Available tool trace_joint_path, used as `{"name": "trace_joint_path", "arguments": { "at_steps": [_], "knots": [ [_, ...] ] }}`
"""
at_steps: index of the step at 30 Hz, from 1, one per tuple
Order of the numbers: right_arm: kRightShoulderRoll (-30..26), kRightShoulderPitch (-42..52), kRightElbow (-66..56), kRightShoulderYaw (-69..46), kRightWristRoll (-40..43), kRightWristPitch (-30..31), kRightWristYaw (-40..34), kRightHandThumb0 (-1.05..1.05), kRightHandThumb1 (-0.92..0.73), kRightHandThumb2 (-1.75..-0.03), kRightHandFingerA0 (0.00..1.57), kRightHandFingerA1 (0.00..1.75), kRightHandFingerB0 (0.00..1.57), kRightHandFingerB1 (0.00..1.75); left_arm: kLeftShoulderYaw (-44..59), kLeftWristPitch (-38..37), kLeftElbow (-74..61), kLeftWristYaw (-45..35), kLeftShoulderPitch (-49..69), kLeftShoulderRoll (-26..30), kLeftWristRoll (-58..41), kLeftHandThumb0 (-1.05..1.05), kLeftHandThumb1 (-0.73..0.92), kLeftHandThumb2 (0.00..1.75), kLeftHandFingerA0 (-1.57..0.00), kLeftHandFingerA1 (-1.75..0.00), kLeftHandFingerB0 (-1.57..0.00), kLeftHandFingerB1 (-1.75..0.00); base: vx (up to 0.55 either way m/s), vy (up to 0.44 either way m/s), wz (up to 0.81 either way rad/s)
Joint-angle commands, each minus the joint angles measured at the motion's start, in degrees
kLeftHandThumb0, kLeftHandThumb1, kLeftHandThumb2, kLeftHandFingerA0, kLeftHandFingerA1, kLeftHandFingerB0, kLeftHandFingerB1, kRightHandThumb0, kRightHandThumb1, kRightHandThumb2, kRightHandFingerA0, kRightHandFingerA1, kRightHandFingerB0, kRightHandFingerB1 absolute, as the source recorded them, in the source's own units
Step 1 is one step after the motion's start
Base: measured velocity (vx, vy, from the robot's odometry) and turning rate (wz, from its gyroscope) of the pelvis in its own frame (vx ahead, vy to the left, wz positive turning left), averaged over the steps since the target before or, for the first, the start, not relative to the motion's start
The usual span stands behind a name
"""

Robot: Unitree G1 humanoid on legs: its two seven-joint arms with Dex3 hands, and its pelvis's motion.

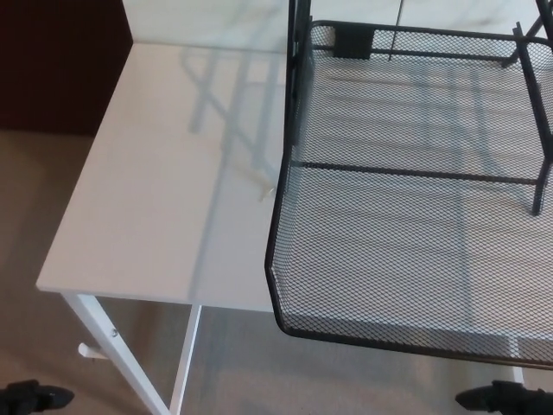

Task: The robot walk towards a table in front and then pushes a layer of a file tray back to its original position using its right hand

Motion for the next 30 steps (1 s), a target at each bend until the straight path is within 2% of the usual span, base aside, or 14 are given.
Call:
{"name": "trace_joint_path", "arguments": {
  "at_steps": [1, 5, 11, 12, 15, 17, 26, 30],
  "knots": [
    [-1.54, 4.75, -10.49, -0.69, 0.13, 5.11, 1.82, -0.33, -0.63, -0.58, 0.55, 0.45, 0.51, 0.44, 0.54, 0.18, 0.29, -0.11, -0.10, 1.16, 0.10, -0.50, 0.45, 0.72, -0.60, -0.50, -0.40, -0.44, 0.00, 0.000, 0.00],
    [-3.27, 12.54, -20.82, -4.78, 3.04, 4.61, 2.67, -0.34, -0.63, -0.58, 0.56, 0.44, 0.51, 0.43, 0.98, 0.74, 0.45, -0.63, -0.57, 1.09, -0.53, -0.49, 0.45, 0.72, -0.58, -0.49, -0.40, -0.44, 0.00, 0.000, 0.00],
    [-2.77, 22.24, -33.40, -10.05, 4.55, 6.07, 2.94, -0.32, -0.63, -0.58, 0.56, 0.43, 0.51, 0.42, 1.37, -0.67, 1.61, -0.97, -0.42, 0.87, -1.01, -0.49, 0.45, 0.72, -0.59, -0.50, -0.41, -0.44, 0.00, 0.000, 0.00],
    [-0.67, 27.62, -38.78, -14.05, 7.40, 2.18, 1.26, -0.27, -0.62, -0.58, 0.57, 0.46, 0.54, 0.47, 1.16, -0.37, 1.29, -0.57, -0.28, 0.94, -0.56, -0.49, 0.45, 0.72, -0.60, -0.50, -0.40, -0.44, 0.00, 0.000, 0.00],
    [1.75, 32.96, -45.01, -19.03, 10.13, -1.73, 0.58, -0.31, -0.63, -0.58, 0.60, 0.47, 0.54, 0.48, 0.97, -0.99, 1.64, -0.38, -0.44, 1.03, -0.19, -0.50, 0.45, 0.72, -0.60, -0.50, -0.40, -0.44, 0.00, 0.000, 0.00],
    [4.88, 35.26, -49.07, -23.99, 12.02, -7.54, -1.74, -0.21, -0.59, -0.57, 0.72, 0.55, 0.63, 0.56, 1.01, -0.50, 1.53, -0.05, -0.48, 0.99, -0.09, -0.50, 0.45, 0.73, -0.60, -0.50, -0.41, -0.44, 0.00, 0.000, 0.00],
    [13.62, 32.77, -54.95, -35.62, 18.72, -17.97, -5.78, -0.31, -0.59, -0.57, 0.83, 0.57, 0.68, 0.54, 0.76, -0.80, 2.48, 0.52, -1.63, 1.03, 0.41, -0.49, 0.45, 0.72, -0.60, -0.50, -0.41, -0.44, 0.00, 0.000, 0.00],
    [16.15, 30.07, -54.93, -39.00, 19.87, -22.09, -7.04, -0.30, -0.60, -0.58, 0.78, 0.58, 0.65, 0.55, 1.33, -0.88, 2.77, -0.09, -1.87, 0.99, -0.47, -0.50, 0.45, 0.73, -0.60, -0.50, -0.41, -0.44, 0.00, 0.000, 0.00]
  ]
}}
